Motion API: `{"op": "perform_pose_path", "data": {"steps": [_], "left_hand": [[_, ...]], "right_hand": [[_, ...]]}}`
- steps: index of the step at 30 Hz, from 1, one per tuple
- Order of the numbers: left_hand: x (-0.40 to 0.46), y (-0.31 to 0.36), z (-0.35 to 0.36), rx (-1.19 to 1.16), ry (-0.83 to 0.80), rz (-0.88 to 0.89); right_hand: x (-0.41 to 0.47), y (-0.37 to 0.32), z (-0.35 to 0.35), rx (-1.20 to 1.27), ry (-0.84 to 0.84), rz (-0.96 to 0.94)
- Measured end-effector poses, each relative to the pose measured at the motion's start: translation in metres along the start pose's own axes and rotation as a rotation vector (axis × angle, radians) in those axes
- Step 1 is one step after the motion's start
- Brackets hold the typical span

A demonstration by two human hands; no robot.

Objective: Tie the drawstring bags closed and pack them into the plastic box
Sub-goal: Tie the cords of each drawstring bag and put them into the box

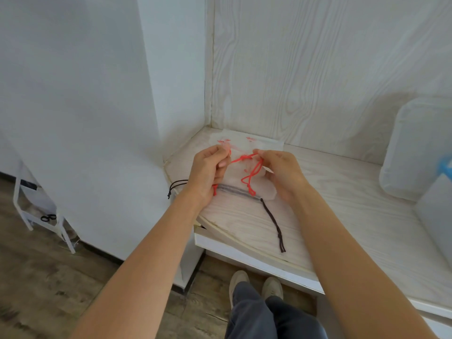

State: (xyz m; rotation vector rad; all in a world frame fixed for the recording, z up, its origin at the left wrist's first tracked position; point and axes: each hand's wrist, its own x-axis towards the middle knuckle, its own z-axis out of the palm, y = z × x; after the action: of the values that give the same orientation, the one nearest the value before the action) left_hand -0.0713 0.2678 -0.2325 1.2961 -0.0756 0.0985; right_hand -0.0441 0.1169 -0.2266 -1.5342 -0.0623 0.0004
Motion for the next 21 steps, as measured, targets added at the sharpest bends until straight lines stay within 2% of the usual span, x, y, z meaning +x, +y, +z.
{"op": "perform_pose_path", "data": {"steps": [2, 5, 10, 14, 21], "left_hand": [[0.0009, -0.0006, 0.0002, -0.031, 0.034, -0.004], [0.0016, -0.0009, 0.0010, -0.035, 0.057, 0.012], [-0.0012, -0.0018, 0.0030, 0.019, -0.008, 0.056], [-0.0021, -0.0024, 0.0033, 0.022, -0.051, 0.056], [-0.0039, -0.0022, 0.0029, 0.083, -0.110, 0.089]], "right_hand": [[-0.0019, -0.0031, -0.0023, 0.205, -0.002, 0.067], [-0.0016, -0.0031, -0.0015, 0.376, 0.004, 0.126], [0.0018, -0.0006, -0.0064, 0.476, -0.162, 0.115], [0.0028, 0.0008, -0.0068, 0.565, -0.199, 0.077], [-0.0042, 0.0010, 0.0022, 0.382, -0.132, -0.035]]}}
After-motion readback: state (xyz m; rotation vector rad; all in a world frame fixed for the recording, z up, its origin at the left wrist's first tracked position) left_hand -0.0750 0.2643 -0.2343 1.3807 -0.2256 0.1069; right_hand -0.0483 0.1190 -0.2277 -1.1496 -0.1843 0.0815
